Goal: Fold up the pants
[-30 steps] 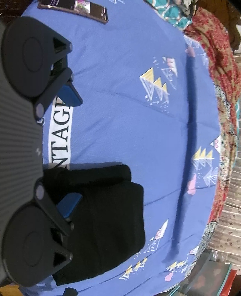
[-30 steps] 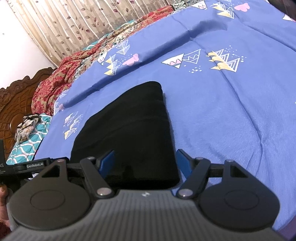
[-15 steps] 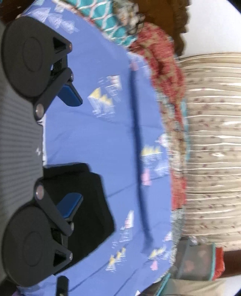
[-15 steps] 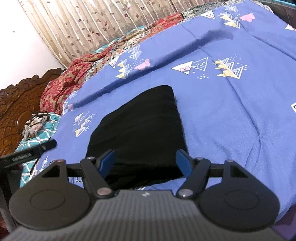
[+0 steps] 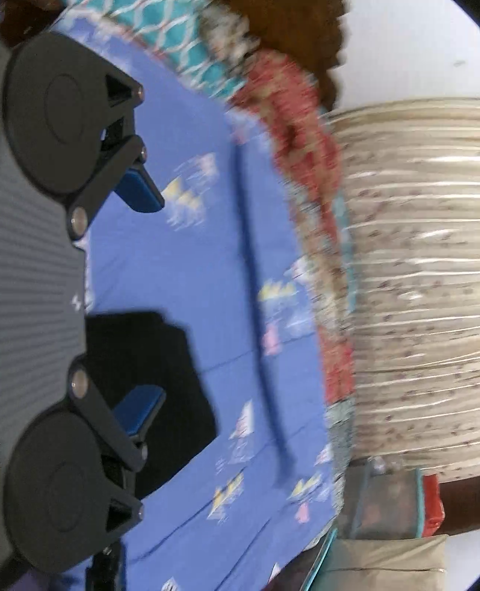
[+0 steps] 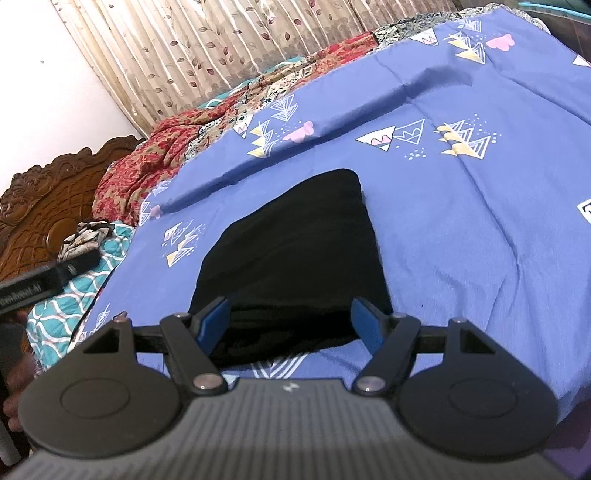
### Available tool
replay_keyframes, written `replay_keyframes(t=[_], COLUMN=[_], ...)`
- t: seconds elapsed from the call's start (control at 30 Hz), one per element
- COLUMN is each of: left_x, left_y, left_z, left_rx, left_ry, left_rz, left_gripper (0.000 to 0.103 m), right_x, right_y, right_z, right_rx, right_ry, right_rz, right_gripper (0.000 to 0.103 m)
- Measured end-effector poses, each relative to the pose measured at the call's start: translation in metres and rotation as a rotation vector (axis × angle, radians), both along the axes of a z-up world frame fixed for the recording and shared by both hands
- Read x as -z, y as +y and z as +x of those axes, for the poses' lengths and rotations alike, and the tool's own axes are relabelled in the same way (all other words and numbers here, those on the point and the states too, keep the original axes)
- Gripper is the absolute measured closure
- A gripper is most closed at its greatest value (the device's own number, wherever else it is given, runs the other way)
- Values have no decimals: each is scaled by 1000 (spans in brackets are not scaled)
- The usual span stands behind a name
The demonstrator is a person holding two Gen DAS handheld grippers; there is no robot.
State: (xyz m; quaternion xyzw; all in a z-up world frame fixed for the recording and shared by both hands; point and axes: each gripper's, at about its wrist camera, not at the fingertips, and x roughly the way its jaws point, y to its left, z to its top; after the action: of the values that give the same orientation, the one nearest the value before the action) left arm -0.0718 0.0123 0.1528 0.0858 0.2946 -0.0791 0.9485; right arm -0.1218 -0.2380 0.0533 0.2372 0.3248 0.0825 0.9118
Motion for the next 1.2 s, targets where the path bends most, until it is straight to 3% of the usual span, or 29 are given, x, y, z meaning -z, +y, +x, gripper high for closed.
replay_keyframes(t=[0.13,0.33,0.47,0.57,0.7,0.8,0.9,1.03,1.13,1.17,1.2], left_x=[19,51,59,64,92,108,120,142,162,161,160], left_y=[7,10,15,30,58,63,64,60,51,49,45], left_z=[8,14,18,33,76,97,117,141,153,153,153], left_rx=[-13,-66,-81,-83,-53,-23,17,76,101,117,153], left_ry=[135,239,264,304,472,502,544,634,680,659,657], left_rz=[-36,2,13,-63,-226,-276,-355,-505,-533,-538,-551], left_gripper=[0,0,0,0,0,0,0,0,0,1,7], right_x=[1,4,5,5,14,26,42,66,79,79,77], right_y=[-1,0,1,-5,-23,-30,-35,-37,-39,-37,-34], right_z=[0,0,3,13,42,67,88,110,115,116,119], right_rx=[4,-2,-4,-5,10,-2,-30,-75,-83,-96,-142], right_ry=[4,10,8,-11,-12,-3,28,94,97,96,110], right_rz=[5,6,-12,-42,-68,-66,-29,73,156,169,209], right_gripper=[28,28,28,28,28,28,27,16,13,18,31])
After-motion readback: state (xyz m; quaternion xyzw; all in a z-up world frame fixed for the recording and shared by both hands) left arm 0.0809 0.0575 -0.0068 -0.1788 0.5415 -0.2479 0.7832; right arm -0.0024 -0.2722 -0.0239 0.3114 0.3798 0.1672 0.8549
